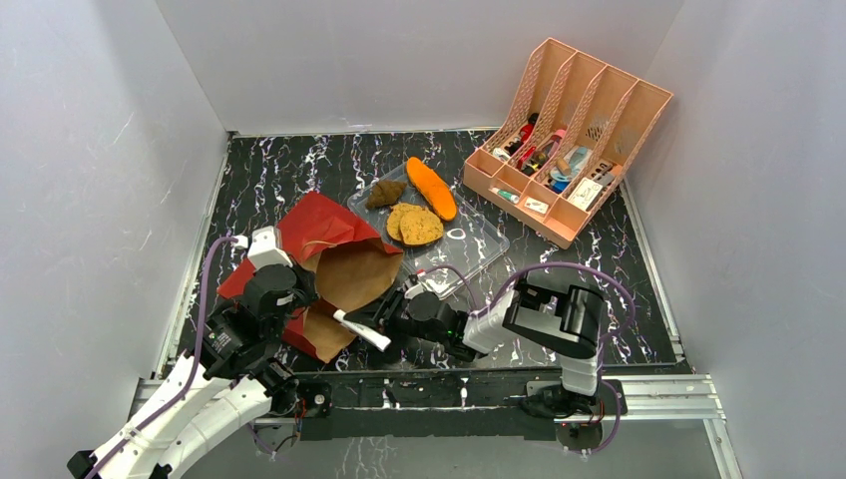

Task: Take the fake bread out of the paper bag
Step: Take out the fake bread from the paper bag.

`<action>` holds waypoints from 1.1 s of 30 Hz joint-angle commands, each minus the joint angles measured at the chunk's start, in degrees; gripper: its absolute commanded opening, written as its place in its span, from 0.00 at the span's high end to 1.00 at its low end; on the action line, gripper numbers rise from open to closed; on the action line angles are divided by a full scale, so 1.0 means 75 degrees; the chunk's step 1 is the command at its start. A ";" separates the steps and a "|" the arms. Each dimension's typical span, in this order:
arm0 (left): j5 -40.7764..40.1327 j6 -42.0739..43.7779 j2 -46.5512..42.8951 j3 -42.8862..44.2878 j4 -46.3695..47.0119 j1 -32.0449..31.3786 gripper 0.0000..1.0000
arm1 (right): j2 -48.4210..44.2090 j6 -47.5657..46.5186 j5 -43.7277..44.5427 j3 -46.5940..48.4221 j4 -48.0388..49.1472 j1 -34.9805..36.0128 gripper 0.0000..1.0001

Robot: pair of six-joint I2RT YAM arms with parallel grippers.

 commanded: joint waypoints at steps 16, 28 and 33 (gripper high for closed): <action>0.0323 0.0131 -0.0169 0.0348 0.0025 -0.0041 1.00 | 0.0908 0.0002 0.0044 0.1254 0.0201 -0.0142 0.59; 0.0287 0.0160 -0.0243 0.0340 0.0047 -0.0040 1.00 | 0.1451 -0.0078 -0.0111 0.1542 0.0452 -0.0369 0.78; 0.0149 0.0077 -0.0284 0.0350 0.0004 -0.0038 1.00 | 0.1159 -0.0282 -0.0037 0.1308 0.0437 -0.0371 0.98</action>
